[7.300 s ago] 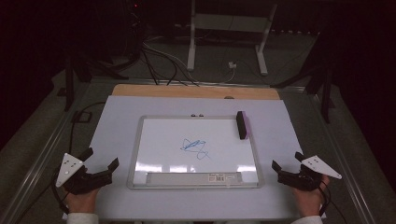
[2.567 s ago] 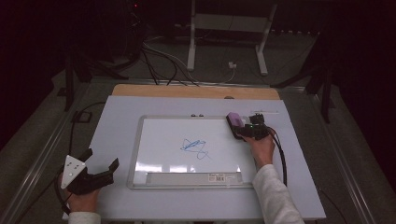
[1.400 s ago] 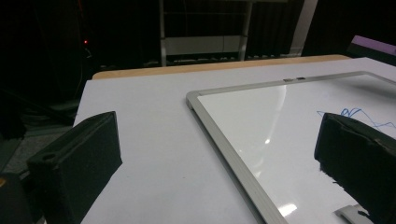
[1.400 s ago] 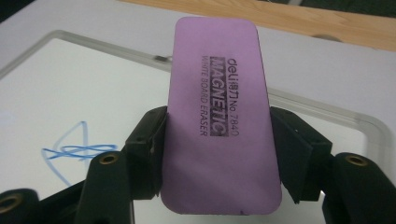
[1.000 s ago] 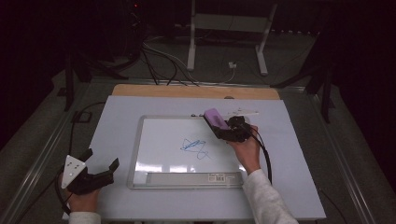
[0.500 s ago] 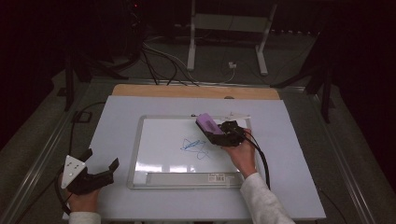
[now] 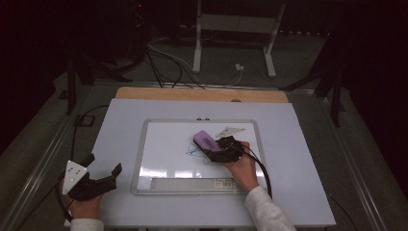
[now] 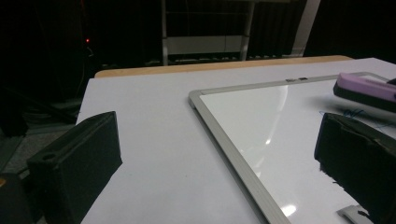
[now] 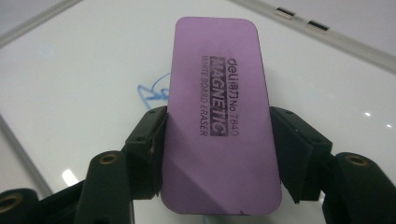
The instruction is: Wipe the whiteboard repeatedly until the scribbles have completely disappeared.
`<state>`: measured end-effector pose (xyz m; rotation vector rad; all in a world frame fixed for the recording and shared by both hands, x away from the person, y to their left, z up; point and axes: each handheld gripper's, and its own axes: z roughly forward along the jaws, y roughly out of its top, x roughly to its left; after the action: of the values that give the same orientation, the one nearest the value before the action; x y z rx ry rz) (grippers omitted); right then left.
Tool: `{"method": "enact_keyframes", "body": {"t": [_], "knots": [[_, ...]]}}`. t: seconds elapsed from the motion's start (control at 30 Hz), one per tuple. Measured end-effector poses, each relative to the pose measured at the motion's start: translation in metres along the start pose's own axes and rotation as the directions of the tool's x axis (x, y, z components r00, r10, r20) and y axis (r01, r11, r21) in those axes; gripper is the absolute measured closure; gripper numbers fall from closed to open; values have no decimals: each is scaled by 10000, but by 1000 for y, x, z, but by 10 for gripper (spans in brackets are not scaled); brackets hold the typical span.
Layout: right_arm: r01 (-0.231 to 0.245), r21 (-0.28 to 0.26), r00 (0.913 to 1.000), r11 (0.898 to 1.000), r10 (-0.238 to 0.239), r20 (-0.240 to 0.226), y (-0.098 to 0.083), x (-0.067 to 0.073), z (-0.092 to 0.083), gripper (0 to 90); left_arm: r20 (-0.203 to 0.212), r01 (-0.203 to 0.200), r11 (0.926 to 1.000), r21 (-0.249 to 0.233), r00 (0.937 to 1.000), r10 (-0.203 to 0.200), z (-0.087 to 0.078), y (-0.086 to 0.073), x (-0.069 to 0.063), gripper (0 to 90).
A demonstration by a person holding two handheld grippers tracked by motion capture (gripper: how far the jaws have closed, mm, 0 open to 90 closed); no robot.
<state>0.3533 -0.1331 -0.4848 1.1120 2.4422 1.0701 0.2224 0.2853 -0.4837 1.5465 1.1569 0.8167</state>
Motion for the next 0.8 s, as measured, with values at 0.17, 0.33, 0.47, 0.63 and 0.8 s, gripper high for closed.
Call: {"method": "enact_keyframes", "body": {"t": [0.17,0.33,0.47,0.63,0.8], "knots": [[303,364,9993,9989,-311,216,-9,7,0,411,2,3,10000,-7,10000,-3,0,0,0,14],[369,470,9985,9982,-387,385,-15,7,-4,411,14,40,10000,16,10000,-40,0,-1,1,14],[338,636,9984,9974,-365,431,-18,5,-5,404,-1,38,10000,-18,10000,-38,0,0,0,14],[30,366,9994,9993,-42,337,-15,2,-6,270,9,37,10000,21,10000,-37,0,-1,0,14],[-258,421,9994,9988,247,261,-10,-1,1,261,8,40,10000,0,10000,-40,0,0,0,14]]}}
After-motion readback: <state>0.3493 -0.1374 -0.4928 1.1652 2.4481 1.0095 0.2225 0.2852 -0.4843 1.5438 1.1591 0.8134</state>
